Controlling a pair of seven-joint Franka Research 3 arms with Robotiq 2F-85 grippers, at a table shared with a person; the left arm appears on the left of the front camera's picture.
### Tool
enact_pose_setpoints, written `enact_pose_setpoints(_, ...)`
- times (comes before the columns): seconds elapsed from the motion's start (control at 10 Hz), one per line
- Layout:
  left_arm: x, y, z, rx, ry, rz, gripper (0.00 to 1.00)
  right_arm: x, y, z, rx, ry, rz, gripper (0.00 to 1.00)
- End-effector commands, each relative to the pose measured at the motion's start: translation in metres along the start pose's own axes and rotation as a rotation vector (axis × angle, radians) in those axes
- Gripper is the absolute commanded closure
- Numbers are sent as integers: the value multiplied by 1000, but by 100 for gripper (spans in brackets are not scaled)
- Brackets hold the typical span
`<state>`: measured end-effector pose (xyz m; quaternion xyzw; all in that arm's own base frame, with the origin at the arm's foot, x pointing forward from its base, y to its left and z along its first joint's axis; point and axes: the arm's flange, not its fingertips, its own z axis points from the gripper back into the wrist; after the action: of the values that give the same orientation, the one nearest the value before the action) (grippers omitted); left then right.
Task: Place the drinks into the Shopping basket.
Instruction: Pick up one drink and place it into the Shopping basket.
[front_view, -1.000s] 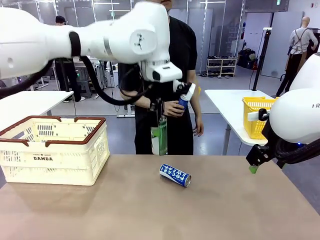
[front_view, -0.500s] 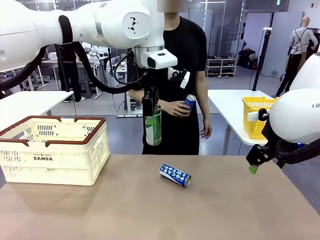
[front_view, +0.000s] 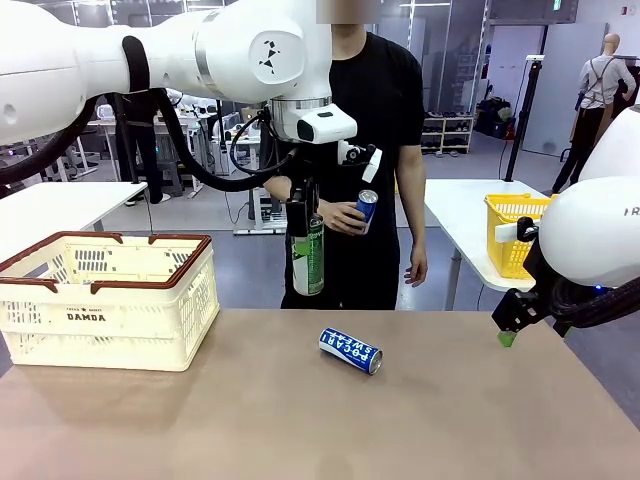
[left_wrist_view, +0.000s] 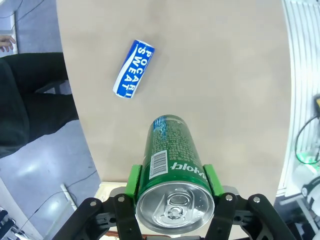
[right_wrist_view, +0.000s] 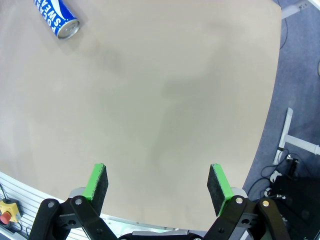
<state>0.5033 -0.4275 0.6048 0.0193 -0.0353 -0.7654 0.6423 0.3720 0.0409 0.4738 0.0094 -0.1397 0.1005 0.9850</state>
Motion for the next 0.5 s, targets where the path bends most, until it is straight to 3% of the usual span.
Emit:
enact_pose_setpoints(0.0,0,0,0,0,0,0,42,0,-2,1,-1,3,18,0)
enact_pose_setpoints(0.4,-87,1,17,73,-194,244,42,0,-2,1,-1,3,18,0)
